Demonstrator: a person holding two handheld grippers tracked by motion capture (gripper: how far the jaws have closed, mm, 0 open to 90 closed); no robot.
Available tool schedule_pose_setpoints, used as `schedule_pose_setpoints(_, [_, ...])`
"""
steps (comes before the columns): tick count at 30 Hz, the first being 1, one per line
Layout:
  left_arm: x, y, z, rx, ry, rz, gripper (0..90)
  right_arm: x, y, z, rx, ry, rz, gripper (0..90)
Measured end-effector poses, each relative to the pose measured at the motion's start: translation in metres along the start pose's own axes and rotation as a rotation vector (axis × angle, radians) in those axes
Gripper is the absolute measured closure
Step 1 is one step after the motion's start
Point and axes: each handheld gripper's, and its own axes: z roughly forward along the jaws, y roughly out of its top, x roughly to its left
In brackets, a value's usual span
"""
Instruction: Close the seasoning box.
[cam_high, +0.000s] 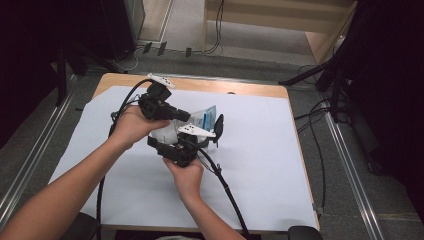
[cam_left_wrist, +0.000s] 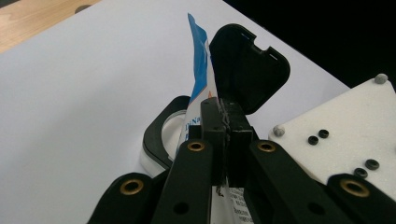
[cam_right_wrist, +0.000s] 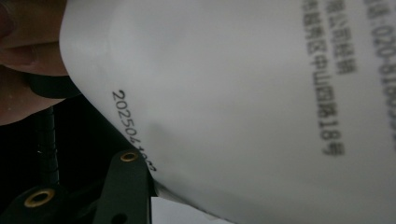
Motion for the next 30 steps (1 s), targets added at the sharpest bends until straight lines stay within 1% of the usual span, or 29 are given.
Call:
schedule_pose_setpoints(5, [0.0009, -0.0009, -0.0012, -0.010, -0.007, -0.002, 90.0, -0.0013, 0.0010, -0.0008, 0.004, -0.006, -0.008, 57.1])
schedule_pose_setpoints(9, [0.0023, -0.0025, -0.0020, -0.005, -0.009, -0.007, 90.0, -0.0021, 0.0001, 0.0002, 0.011, -0.008, -0.017, 57.3])
schedule_pose_setpoints(14, [0.0023, -0.0016, -0.0021, -0.001, -0.006, -0.010, 90.0, -0.0024, -0.0002, 0.0010, 0.009, -0.007, -0.011, 57.3])
schedule_pose_setpoints(17, [0.0018, -0.0010, -0.0012, 0.000, -0.007, -0.010, 90.0, -0.0022, 0.0007, 0.0007, 0.005, 0.008, 0.006, 57.1])
schedule_pose_setpoints(21, [0.0015, -0.0003, -0.0011, -0.007, -0.011, -0.008, 90.0, -0.0012, 0.0029, 0.0000, 0.002, 0.019, 0.006, 56.5])
schedule_pose_setpoints(22, [0.0015, 0.0000, -0.0011, -0.005, -0.006, -0.005, 90.0, -0.0009, 0.0033, -0.0002, 0.004, 0.018, 0.005, 56.3])
schedule_pose_setpoints(27, [0.0013, 0.0003, -0.0005, -0.009, -0.011, -0.009, 90.0, -0.0014, 0.0044, 0.0007, 0.004, 0.021, 0.011, 54.3])
schedule_pose_setpoints(30, [0.0019, 0.0004, -0.0010, -0.006, -0.011, -0.010, 90.0, -0.0001, 0.0053, 0.0006, 0.013, 0.021, 0.014, 53.5])
